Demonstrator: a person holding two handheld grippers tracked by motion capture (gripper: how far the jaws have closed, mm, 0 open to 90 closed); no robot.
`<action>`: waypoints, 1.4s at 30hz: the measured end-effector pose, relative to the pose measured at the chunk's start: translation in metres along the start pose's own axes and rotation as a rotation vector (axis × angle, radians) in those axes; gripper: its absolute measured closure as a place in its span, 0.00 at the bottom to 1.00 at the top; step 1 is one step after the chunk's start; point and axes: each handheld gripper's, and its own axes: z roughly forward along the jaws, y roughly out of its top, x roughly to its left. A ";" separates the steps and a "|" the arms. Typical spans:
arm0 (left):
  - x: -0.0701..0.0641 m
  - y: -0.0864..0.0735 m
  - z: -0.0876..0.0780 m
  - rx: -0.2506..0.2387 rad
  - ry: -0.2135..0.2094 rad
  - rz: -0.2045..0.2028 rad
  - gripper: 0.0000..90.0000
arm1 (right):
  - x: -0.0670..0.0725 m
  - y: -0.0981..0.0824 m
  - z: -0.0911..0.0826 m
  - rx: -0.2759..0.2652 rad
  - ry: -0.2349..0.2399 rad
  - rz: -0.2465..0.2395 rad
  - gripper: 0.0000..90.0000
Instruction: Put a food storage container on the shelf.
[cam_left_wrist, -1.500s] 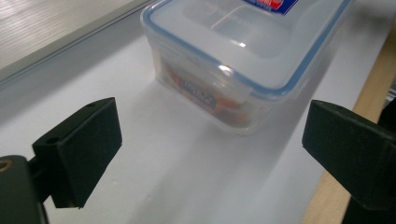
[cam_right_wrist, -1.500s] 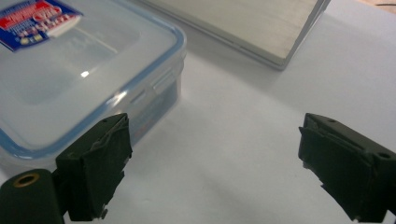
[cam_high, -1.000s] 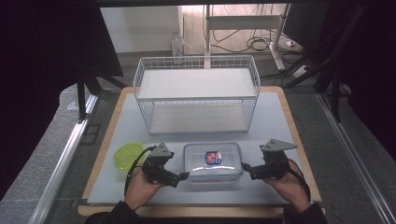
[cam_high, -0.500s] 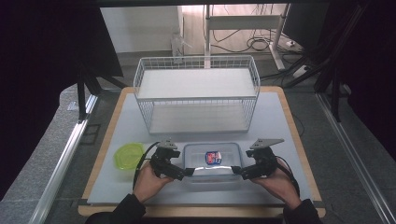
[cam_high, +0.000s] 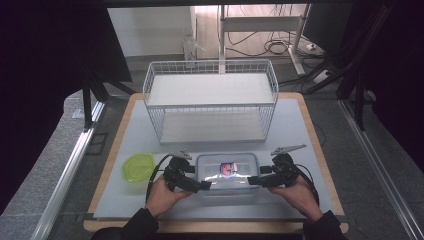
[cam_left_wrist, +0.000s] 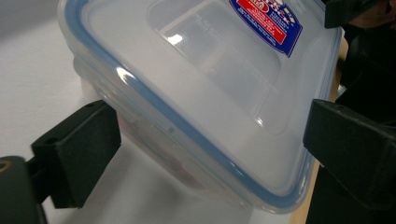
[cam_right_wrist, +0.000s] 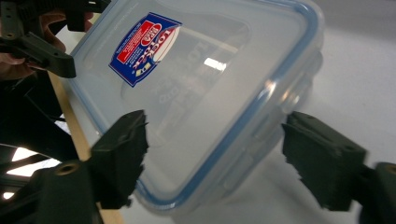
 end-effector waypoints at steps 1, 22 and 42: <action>-0.001 -0.001 -0.001 0.000 0.002 -0.008 0.07 | 0.000 -0.001 -0.002 0.002 0.000 0.005 0.31; -0.014 -0.023 -0.024 -0.129 0.013 -0.085 0.46 | 0.008 -0.010 -0.019 -0.055 -0.001 0.002 0.53; -0.013 -0.021 -0.024 -0.148 0.011 -0.050 0.48 | -0.003 -0.007 -0.014 -0.036 0.089 0.076 0.49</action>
